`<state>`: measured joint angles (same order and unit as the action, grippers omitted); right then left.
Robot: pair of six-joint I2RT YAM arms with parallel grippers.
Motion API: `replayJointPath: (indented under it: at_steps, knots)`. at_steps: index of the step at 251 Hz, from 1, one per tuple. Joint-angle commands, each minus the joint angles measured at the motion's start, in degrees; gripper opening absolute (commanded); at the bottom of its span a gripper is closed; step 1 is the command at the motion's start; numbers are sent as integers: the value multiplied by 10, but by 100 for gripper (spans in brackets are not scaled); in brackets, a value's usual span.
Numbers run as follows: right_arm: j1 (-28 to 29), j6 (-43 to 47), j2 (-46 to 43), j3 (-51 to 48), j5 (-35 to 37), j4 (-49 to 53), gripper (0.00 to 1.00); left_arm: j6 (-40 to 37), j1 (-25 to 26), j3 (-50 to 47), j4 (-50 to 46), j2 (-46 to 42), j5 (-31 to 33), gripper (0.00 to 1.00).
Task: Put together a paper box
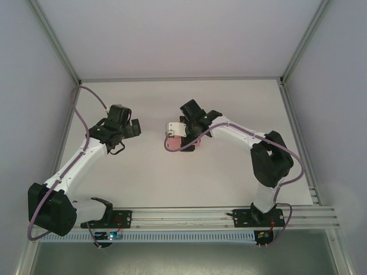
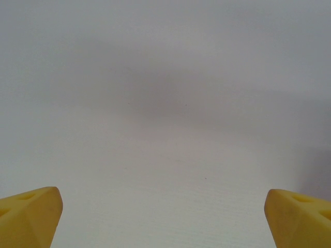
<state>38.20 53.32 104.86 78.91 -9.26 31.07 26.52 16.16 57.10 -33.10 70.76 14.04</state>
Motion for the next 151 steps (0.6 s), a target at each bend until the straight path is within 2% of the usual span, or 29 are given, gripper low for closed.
replayJointPath:
  at_steps: [1, 37, 83, 91, 114, 122, 132, 151]
  knots:
    - [-11, 62, 27, 38, 22, 77, 98, -16, 4, -5, -17, 0, 13, 100]
    - [-14, 59, 54, 47, 13, 97, 93, -19, 4, -15, -15, -5, 6, 100]
    - [-8, 43, 64, 36, 8, 67, 81, -18, 4, -22, -13, -10, -8, 100]
    - [-7, 41, 64, 34, 12, 59, 76, -17, 4, -24, -12, -11, -9, 100]
    - [-7, 29, 63, 31, 30, 38, 43, -15, 4, -25, -14, -13, -12, 100]
    - [-7, 28, 62, 30, 35, 34, 36, -14, 4, -26, -14, -13, -17, 100]
    - [-7, 29, 57, 29, 38, 35, 31, -17, 4, -26, -14, -15, -24, 100]
    - [-6, 30, 44, 25, 43, 32, 30, -18, 4, -31, -11, -20, -33, 100]
